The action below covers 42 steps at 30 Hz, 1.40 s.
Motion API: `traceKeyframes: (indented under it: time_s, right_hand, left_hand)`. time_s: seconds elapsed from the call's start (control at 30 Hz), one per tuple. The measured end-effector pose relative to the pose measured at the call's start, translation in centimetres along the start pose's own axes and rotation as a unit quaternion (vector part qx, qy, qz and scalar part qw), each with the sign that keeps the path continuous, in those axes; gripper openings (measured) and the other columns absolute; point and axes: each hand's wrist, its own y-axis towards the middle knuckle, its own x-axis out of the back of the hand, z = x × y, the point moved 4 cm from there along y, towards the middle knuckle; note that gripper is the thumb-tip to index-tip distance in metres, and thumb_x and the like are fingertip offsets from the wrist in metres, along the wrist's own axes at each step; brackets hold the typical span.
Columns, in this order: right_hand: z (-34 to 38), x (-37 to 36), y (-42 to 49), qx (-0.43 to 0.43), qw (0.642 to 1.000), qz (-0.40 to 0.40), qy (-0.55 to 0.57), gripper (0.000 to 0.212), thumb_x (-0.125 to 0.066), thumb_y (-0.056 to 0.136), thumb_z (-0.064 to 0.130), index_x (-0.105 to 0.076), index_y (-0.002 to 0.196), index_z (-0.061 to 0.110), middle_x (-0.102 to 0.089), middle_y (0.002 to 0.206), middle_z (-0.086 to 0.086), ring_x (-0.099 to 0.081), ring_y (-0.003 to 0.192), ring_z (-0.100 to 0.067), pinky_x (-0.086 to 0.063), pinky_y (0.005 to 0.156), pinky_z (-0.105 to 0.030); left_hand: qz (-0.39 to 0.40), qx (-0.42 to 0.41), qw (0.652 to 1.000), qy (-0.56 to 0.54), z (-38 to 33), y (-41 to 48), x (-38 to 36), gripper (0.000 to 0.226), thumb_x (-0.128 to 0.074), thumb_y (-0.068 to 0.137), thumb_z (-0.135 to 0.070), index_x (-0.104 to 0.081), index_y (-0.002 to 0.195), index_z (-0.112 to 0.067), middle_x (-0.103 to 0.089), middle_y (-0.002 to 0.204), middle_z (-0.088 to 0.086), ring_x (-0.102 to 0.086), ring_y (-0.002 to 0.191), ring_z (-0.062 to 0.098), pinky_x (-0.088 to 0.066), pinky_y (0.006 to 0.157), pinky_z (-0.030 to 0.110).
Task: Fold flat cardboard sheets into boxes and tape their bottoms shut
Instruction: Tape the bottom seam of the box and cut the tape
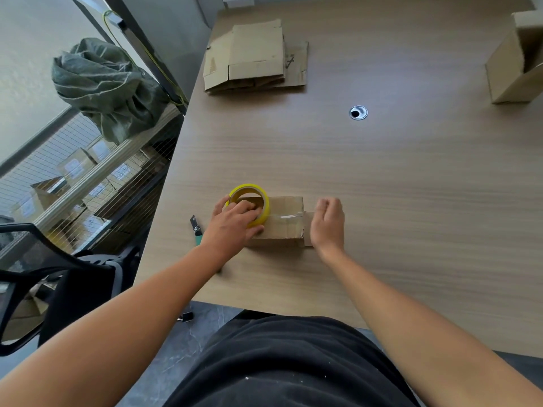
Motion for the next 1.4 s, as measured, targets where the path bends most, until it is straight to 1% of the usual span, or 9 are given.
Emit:
traceKeyframes:
  time_s: [0.1, 0.17, 0.33, 0.5, 0.67, 0.83, 1.03, 1.17, 1.4]
  right_hand:
    - [2.5, -1.8, -1.3, 0.236, 0.962, 0.098, -0.093, 0.057, -0.03, 0.103, 0.046, -0.049, 0.138, 0.005, -0.052, 0.138, -0.012, -0.04, 0.134, -0.025, -0.029, 0.114, -0.032]
    - [2.4, -3.2, -2.3, 0.286, 0.927, 0.158, -0.185, 0.064, -0.025, 0.104, 0.048, -0.037, 0.151, 0.007, -0.037, 0.156, -0.008, -0.019, 0.151, -0.024, -0.013, 0.123, -0.029]
    - [2.1, -3.3, -2.0, 0.269, 0.922, 0.144, -0.237, 0.074, -0.019, 0.101, 0.055, -0.024, 0.158, 0.008, -0.023, 0.164, -0.008, -0.006, 0.155, -0.021, -0.006, 0.125, -0.03]
    - [2.3, -3.5, -2.0, 0.192, 0.934, 0.171, -0.247, 0.058, -0.021, 0.109, 0.043, -0.016, 0.161, 0.02, -0.011, 0.168, 0.003, -0.001, 0.155, -0.019, -0.005, 0.126, -0.032]
    - [2.9, -3.5, -2.2, 0.148, 0.937, 0.171, -0.268, 0.058, -0.018, 0.108, 0.048, -0.006, 0.162, 0.03, -0.012, 0.167, 0.006, -0.009, 0.151, -0.02, -0.011, 0.124, -0.034]
    - [3.3, -3.6, -2.2, 0.128, 0.927, 0.174, -0.305, 0.059, -0.014, 0.106, 0.053, 0.001, 0.161, 0.035, -0.007, 0.167, 0.009, -0.01, 0.151, -0.019, -0.018, 0.122, -0.038]
    - [3.8, -3.6, -2.5, 0.124, 0.916, 0.147, -0.353, 0.057, -0.013, 0.107, 0.051, 0.0, 0.161, 0.035, -0.01, 0.165, 0.008, -0.016, 0.148, -0.021, -0.029, 0.116, -0.039]
    - [4.0, -4.0, -2.4, 0.11, 0.915, 0.142, -0.36, 0.057, -0.018, 0.107, 0.049, -0.003, 0.161, 0.036, -0.011, 0.164, 0.006, -0.016, 0.148, -0.022, -0.029, 0.116, -0.039]
    - [4.0, -4.3, -2.4, 0.105, 0.914, 0.125, -0.371, 0.057, -0.024, 0.107, 0.049, -0.007, 0.16, 0.038, -0.014, 0.162, 0.006, -0.02, 0.146, -0.023, -0.032, 0.116, -0.041]
  left_hand:
    - [-0.007, -0.009, 1.0, 0.0, 0.1, -0.1, 0.2, 0.042, -0.049, 0.09, -0.052, -0.073, 0.113, -0.026, -0.065, 0.111, -0.004, -0.066, 0.101, 0.023, -0.019, 0.114, 0.042]
    - [-0.021, -0.036, 0.999, 0.004, 0.2, -0.1, 0.3, 0.044, -0.047, 0.09, -0.053, -0.074, 0.109, -0.024, -0.067, 0.108, -0.004, -0.067, 0.099, 0.021, -0.023, 0.114, 0.042]
    - [-0.073, -0.151, 0.985, 0.032, 0.9, 0.7, 1.4, 0.038, -0.058, 0.094, -0.052, -0.065, 0.079, -0.017, -0.064, 0.082, -0.001, -0.064, 0.087, 0.024, -0.035, 0.112, 0.038]
    - [-0.067, -0.225, 0.972, -0.016, 1.1, 1.2, 3.4, 0.039, -0.061, 0.093, -0.05, -0.058, 0.072, -0.017, -0.055, 0.063, -0.001, -0.055, 0.067, 0.025, -0.046, 0.105, 0.04]
    - [0.049, -0.213, 0.975, -0.043, 0.9, 2.5, 5.8, 0.037, -0.049, 0.094, -0.053, -0.065, 0.098, -0.02, -0.064, 0.068, 0.002, -0.06, 0.059, 0.031, -0.043, 0.053, 0.031]
    - [0.154, -0.144, 0.977, -0.034, 2.9, 4.7, 7.4, 0.032, -0.053, 0.098, -0.049, -0.067, 0.11, -0.023, -0.061, 0.075, -0.003, -0.061, 0.073, 0.029, -0.036, 0.062, 0.031]
    - [0.222, -0.086, 0.969, -0.067, 5.2, 6.0, 7.7, 0.027, -0.056, 0.096, -0.049, -0.068, 0.103, -0.026, -0.065, 0.067, -0.011, -0.062, 0.067, 0.007, -0.047, 0.066, 0.029]
    - [0.223, -0.074, 0.971, -0.053, 8.0, 5.6, 6.9, 0.034, -0.06, 0.093, -0.053, -0.073, 0.106, -0.024, -0.058, 0.081, -0.01, -0.058, 0.085, 0.017, -0.038, 0.07, 0.029]
    - [0.225, -0.015, 0.972, -0.072, 11.0, 4.8, 3.0, 0.046, -0.061, 0.085, -0.068, -0.071, 0.107, -0.03, -0.07, 0.108, 0.001, -0.062, 0.102, 0.023, -0.05, 0.079, 0.034]
